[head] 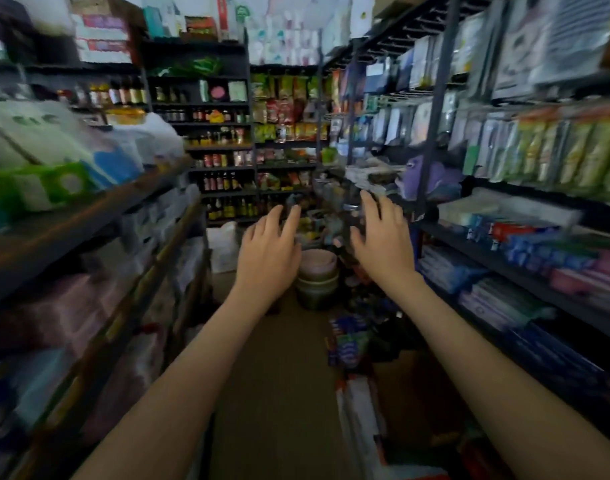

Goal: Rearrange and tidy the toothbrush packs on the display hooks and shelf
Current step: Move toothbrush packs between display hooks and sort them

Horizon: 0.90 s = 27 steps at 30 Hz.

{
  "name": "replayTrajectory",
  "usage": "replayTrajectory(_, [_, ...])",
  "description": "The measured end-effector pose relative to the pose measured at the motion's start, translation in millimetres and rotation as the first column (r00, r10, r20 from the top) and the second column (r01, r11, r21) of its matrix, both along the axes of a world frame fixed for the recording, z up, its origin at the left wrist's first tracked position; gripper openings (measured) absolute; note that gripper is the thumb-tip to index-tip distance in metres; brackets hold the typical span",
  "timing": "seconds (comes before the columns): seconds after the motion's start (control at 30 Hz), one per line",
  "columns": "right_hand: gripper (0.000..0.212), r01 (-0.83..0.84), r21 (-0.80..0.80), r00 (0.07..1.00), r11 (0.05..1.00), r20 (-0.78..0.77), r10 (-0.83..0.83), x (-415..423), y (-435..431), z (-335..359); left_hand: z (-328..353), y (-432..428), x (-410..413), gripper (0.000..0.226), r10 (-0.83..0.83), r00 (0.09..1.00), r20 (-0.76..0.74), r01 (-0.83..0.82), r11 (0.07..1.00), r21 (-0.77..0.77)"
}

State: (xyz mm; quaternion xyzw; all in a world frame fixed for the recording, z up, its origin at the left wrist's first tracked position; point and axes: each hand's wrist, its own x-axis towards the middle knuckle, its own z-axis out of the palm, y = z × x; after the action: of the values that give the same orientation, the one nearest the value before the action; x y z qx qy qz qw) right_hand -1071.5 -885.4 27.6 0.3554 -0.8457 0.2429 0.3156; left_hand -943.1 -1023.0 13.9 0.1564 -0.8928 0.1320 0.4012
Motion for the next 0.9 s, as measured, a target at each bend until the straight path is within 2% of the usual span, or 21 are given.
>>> replayTrajectory(0.17, [0.057, 0.119, -0.092, 0.992, 0.989, -0.04, -0.123, -130.5, -47.1, -7.1, -14.6, -73.2, -147.0, 0.055, -0.214, 0.976, -0.04, 0.216, 0.975, 0.055])
replayTrajectory(0.33, [0.057, 0.165, -0.152, 0.978, 0.975, -0.104, -0.182, -264.9, -101.2, -5.3, -16.5, -142.2, -298.2, 0.054, -0.324, 0.944, -0.06, 0.325, 0.946, 0.007])
replayTrajectory(0.43, [0.056, 0.223, -0.2, 0.963, 0.954, -0.108, -0.247, -338.6, -128.4, 6.3, -0.9, -173.8, -384.3, 0.054, -0.412, 0.909, -0.06, 0.412, 0.911, -0.005])
replayTrajectory(0.63, [0.058, 0.347, -0.196, 0.923, 0.917, -0.102, -0.371, -460.5, -161.5, 13.4, 12.6, -206.7, -543.0, 0.055, -0.571, 0.816, -0.088, 0.575, 0.817, 0.027])
replayTrajectory(0.9, [0.057, 0.654, -0.296, 0.717, 0.696, -0.049, -0.695, -584.2, -138.2, 0.0, 14.8, -187.2, -743.0, 0.061, -0.812, 0.583, -0.014, 0.812, 0.583, -0.015])
